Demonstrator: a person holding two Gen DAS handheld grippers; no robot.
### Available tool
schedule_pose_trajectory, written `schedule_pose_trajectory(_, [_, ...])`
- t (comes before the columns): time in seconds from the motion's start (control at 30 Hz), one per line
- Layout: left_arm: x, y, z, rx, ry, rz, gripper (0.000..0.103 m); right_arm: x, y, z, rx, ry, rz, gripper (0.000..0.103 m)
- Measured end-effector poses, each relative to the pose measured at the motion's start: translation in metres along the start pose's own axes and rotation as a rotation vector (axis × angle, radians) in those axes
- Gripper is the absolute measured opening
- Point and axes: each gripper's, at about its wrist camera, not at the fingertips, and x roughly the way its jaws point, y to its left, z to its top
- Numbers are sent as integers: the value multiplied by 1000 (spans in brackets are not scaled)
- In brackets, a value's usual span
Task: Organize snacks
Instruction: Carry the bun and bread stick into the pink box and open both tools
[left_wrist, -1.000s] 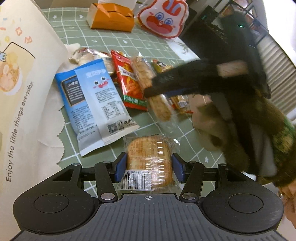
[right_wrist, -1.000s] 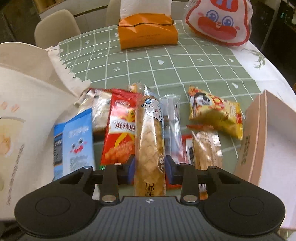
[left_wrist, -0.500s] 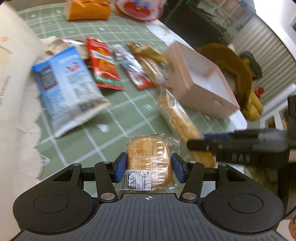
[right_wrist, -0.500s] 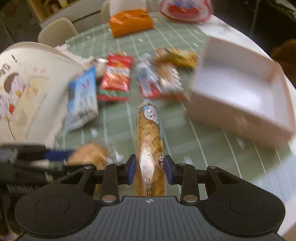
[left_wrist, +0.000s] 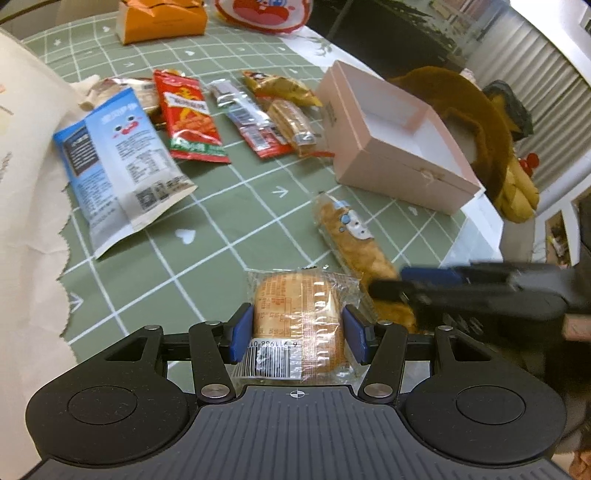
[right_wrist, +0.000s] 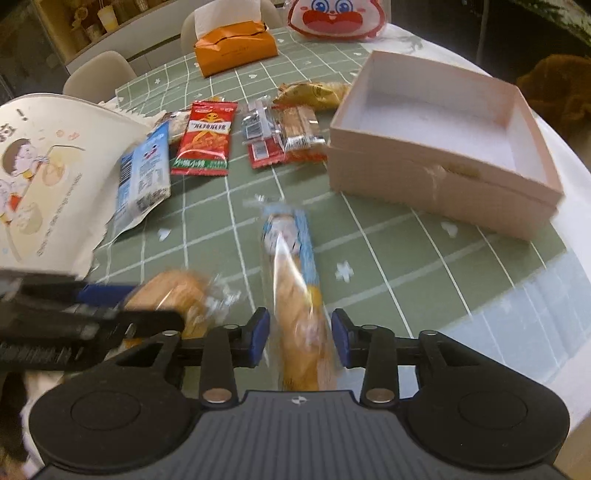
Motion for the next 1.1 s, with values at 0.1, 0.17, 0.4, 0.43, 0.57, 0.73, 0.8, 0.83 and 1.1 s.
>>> schedule_pose_trajectory(0.1, [-1,-2,-2,9,8,14,58,19,7,11,-24,-4,-20,39])
schedule_pose_trajectory(0.17, [-2,-6,-3,23,10,17,58,26,13,13,-60,-3,-35,37])
schedule_pose_trajectory(0.4, [6,-38,-1,84,37,-5,58,-14,-10,-8,-4,-38,-25,27])
schedule_pose_trajectory(0.43, [8,-45,1,97,42,-18,58,-23,-18,-11,20,-48,-27,26])
schedule_pose_trajectory(0.57, [19,-76,9,152,43,-74,58,-61,-50,-21,121,-103,-48,8])
schedule_pose_trajectory(0.73, [31,-107,17,178,26,-119,58,-103,-75,-23,185,-204,-73,8])
schedule_pose_trajectory(0.8, [33,-112,14,188,28,-136,58,-107,-81,-24,169,-195,-78,9])
schedule_pose_trajectory(0.83, [36,-113,14,188,35,-126,58,-106,-84,-26,163,-187,-93,9])
schedule_pose_trajectory(1.1, [27,-93,9,111,9,-54,58,-69,-78,-43,145,-47,-125,57])
